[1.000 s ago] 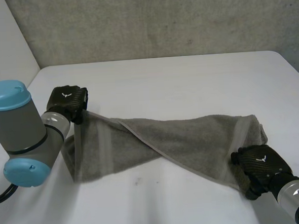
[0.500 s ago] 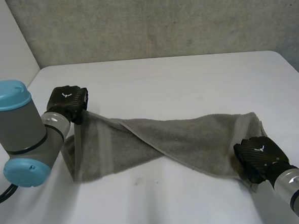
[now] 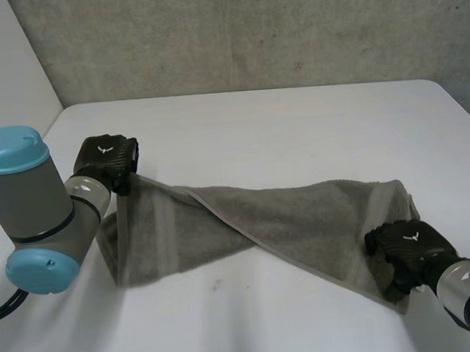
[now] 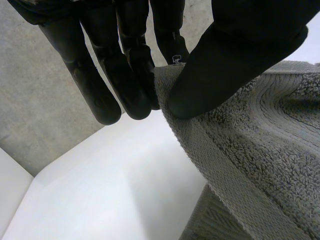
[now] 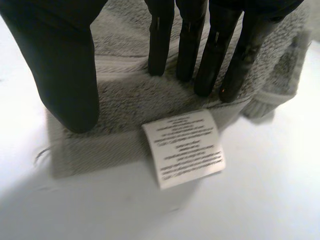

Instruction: Fold the towel.

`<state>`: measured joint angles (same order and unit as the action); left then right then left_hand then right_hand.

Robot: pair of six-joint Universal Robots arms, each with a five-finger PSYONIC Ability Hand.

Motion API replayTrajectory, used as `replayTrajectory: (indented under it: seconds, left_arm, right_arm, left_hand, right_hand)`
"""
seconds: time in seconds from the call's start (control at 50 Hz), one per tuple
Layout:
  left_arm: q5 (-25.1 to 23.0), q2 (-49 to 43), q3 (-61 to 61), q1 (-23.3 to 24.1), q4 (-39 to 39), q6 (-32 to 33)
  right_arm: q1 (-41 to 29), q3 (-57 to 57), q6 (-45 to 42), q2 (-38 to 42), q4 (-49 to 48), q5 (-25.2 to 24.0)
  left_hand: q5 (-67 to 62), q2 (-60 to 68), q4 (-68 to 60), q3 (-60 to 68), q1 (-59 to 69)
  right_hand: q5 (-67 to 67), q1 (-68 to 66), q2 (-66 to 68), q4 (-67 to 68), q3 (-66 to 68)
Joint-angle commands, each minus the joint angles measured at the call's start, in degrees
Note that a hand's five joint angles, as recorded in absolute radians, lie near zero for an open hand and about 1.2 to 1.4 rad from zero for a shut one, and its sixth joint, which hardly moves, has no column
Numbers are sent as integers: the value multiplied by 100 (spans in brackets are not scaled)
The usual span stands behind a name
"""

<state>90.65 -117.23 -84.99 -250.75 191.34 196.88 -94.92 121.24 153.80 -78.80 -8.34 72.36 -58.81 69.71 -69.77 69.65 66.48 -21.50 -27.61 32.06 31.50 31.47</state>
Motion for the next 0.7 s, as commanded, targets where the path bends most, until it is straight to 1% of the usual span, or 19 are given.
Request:
replayTrajectory:
  seconds: [0.02, 0.32, 0.34, 0.36, 0.4, 0.42, 0.44, 0.46, 0.56, 0.7]
  left_arm:
    - [6, -2, -8, 0, -1, 0]
    - [-3, -2, -17, 0, -18, 0]
    - [-3, -2, -17, 0, -18, 0]
    - [-3, -2, -17, 0, -18, 0]
    - [-3, -2, -17, 0, -1, 0]
    - [-3, -2, -17, 0, -1, 0]
    - [-12, -10, -17, 0, -1, 0]
    - [-12, -10, -17, 0, -1, 0]
    - [-12, -2, -8, 0, -1, 0]
    - [-3, -2, -8, 0, -18, 0]
  right_arm:
    - [-9, 198, 35, -22, 52, -29]
    - [-18, 277, 27, 5, -273, -20]
    - [-26, 277, 27, 5, -317, -20]
    - [-26, 277, 27, 5, -317, -20]
    - [-18, 286, 36, 5, -501, -12]
    - [-18, 286, 36, 5, -502, -12]
    - [-9, 286, 36, 5, -641, -12]
    - [0, 295, 36, -4, -790, -12]
    - [-9, 260, 36, -13, -1011, -20]
    - [-18, 128, 36, 5, -1021, -29]
  left_hand:
    - [-1119, 1029, -1023, 1035, 1352]
    - [-1119, 1029, -1023, 1035, 1352]
    - [-1119, 1029, -1023, 1035, 1352]
    - [-1119, 1029, -1023, 1035, 1352]
    - [-1119, 1029, -1023, 1035, 1352]
    - [-1119, 1029, -1023, 1035, 1352]
    - [-1119, 1029, -1023, 1035, 1352]
    - [-1119, 1029, -1023, 1035, 1352]
    - [-1119, 1029, -1023, 1035, 1352]
    - [-1119, 1029, -1023, 1035, 1352]
  right_hand:
    - [22, -367, -78, -22, -19]
    - [-330, -719, 274, 330, 333]
    - [-931, -1320, 875, 930, 934]
    - [-937, -1326, 881, 936, 940]
    - [-2777, -3166, 2721, 2776, 2780]
    - [-2787, -3176, 2731, 2786, 2790]
    - [-4020, -4408, 3963, 4019, 4023]
    - [-4842, -5231, 4786, 4841, 4845]
    - [-4850, -5239, 4794, 4850, 4853]
    - [-4850, -5239, 4794, 4850, 4853]
